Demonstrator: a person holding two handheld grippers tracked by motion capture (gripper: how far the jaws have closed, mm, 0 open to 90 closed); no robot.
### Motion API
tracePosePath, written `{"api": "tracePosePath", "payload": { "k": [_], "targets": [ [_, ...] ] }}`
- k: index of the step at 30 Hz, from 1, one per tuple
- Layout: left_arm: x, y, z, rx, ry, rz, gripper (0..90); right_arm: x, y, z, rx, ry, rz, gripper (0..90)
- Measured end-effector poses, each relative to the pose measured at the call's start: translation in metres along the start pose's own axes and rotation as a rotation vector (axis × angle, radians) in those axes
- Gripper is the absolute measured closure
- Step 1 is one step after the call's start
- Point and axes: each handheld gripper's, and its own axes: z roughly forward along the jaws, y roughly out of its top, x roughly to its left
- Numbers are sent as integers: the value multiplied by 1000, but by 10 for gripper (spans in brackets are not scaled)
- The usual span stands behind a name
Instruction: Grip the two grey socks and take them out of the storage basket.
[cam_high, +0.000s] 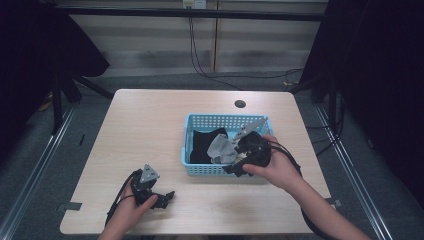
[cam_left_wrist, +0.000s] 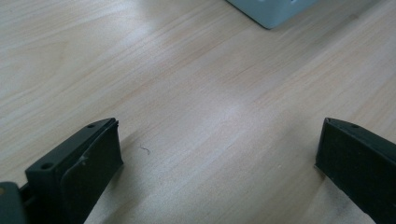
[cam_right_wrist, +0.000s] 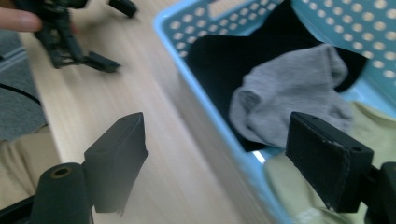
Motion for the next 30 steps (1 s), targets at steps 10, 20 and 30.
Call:
{"api": "tracePosePath", "payload": {
  "k": [10, 20, 30],
  "targets": [
    [-1, 0, 1, -8, -1, -14, 0, -43, 14, 29, 132, -48, 59, 238],
    [0, 0, 0, -6, 1, -6, 0, -64, 33, 59, 244, -102, 16, 317],
    [0, 0, 0, -8, -2, -3, 0, -79, 45, 87, 276, -90, 3, 409]
  ]
}}
